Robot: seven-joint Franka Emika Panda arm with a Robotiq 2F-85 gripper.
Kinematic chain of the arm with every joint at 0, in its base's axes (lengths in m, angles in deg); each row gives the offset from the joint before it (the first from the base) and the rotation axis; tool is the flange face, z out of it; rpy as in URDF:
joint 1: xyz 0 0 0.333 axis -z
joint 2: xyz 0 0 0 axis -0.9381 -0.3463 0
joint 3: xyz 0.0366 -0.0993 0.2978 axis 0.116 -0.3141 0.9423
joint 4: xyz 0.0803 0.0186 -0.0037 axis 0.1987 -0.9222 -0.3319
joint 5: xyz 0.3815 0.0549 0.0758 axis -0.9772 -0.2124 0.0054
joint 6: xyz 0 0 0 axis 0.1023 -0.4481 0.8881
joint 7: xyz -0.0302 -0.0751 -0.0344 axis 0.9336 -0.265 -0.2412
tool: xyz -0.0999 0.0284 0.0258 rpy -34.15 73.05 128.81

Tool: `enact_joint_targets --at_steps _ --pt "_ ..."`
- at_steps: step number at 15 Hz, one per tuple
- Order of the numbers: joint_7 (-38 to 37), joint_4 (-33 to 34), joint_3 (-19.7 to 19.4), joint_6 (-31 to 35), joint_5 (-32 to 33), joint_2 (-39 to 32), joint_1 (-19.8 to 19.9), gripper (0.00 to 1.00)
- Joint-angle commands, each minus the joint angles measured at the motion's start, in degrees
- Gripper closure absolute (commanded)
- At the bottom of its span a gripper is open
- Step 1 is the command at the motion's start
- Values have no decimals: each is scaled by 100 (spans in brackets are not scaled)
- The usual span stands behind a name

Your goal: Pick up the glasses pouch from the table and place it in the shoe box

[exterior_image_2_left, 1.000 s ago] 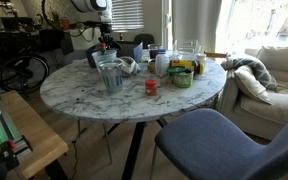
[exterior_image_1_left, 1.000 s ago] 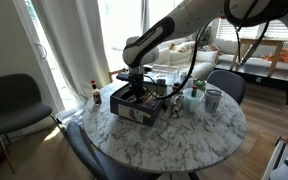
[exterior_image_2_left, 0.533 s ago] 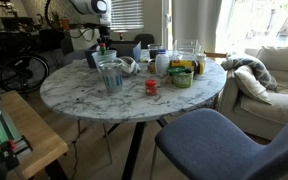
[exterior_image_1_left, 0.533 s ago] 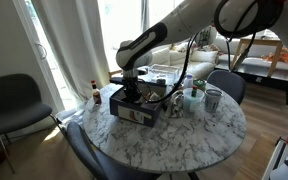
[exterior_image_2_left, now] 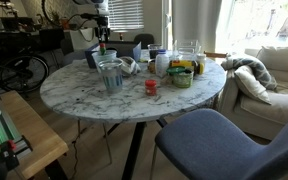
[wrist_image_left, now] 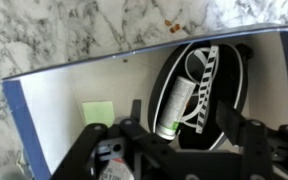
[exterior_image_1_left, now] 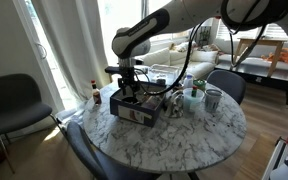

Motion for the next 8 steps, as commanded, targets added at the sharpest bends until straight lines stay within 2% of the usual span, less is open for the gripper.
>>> enact_joint_targets --at_steps 1,8 --pt "991 -832 39 -411 215 948 60 0" --pt "2791 -2323 202 -649 576 2731 5 0"
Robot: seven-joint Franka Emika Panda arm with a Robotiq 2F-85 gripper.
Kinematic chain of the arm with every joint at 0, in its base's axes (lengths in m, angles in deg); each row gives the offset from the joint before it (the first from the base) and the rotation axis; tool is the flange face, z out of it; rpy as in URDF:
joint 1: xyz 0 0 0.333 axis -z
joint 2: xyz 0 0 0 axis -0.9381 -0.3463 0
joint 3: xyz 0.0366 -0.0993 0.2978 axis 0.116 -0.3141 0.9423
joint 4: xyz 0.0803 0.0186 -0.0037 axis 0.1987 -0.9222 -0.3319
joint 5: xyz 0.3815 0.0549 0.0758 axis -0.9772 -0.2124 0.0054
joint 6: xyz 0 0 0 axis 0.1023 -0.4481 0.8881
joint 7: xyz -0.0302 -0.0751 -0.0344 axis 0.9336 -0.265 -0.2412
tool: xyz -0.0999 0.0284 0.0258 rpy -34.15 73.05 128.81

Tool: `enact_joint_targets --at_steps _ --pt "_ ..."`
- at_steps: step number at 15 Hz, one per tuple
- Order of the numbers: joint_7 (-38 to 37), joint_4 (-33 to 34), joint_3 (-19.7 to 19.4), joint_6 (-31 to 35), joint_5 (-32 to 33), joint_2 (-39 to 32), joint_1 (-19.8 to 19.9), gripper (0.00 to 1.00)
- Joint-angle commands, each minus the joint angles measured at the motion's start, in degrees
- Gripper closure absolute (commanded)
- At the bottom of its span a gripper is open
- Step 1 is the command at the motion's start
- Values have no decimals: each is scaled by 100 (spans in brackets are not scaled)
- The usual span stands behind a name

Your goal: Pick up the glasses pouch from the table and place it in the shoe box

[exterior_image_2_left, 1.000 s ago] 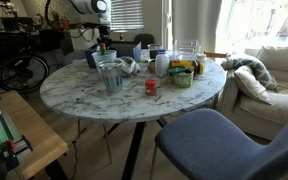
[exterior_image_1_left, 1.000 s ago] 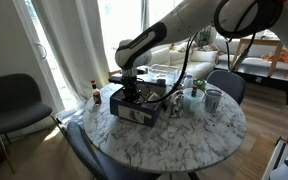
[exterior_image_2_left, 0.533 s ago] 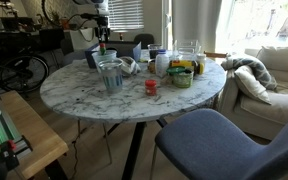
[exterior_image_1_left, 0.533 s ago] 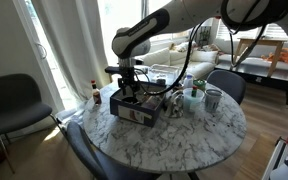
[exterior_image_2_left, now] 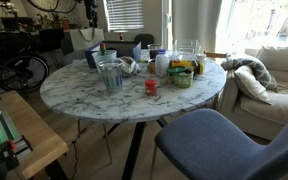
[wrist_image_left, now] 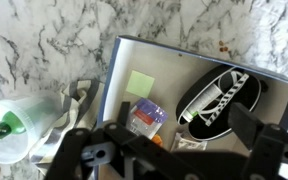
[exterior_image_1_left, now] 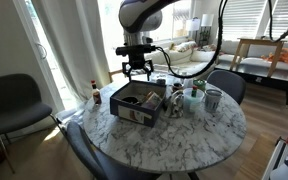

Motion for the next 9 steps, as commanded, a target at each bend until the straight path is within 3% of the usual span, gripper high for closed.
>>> enact_joint_targets --at_steps 1,8,9 --pt "898 -1246 175 46 183 1215 16 0" --pt "3018 -2653 447 -7 88 2830 138 0" --pt "2467 -2094 489 -23 111 2321 160 0"
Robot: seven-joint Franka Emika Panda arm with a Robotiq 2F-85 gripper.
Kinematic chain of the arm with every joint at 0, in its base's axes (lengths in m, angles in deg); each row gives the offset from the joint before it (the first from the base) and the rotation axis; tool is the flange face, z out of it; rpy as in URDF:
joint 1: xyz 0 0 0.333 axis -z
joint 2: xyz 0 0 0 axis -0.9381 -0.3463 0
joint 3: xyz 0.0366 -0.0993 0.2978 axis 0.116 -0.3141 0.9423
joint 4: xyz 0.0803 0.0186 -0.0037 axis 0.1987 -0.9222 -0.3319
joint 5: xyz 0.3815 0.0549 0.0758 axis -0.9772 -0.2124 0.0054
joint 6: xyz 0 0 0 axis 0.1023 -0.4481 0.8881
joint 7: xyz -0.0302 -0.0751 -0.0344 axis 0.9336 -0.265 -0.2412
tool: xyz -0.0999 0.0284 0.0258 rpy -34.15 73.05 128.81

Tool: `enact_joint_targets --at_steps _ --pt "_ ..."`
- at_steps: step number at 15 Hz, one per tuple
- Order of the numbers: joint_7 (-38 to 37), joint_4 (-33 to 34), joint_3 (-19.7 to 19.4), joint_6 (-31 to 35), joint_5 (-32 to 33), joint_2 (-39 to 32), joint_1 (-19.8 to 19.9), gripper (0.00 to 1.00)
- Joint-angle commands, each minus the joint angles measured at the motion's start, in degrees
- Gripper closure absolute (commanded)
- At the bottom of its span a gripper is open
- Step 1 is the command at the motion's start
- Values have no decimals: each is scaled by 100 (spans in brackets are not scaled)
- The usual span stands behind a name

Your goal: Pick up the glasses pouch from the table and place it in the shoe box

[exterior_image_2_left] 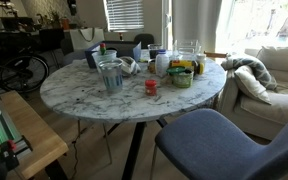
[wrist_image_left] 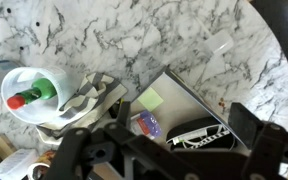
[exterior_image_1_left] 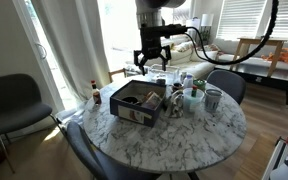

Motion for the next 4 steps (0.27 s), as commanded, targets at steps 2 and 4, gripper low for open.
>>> enact_joint_targets --at_steps 2,4 --pt "55 -70 177 -12 -12 152 174 0" --pt "49 -29 181 -12 -10 96 178 0"
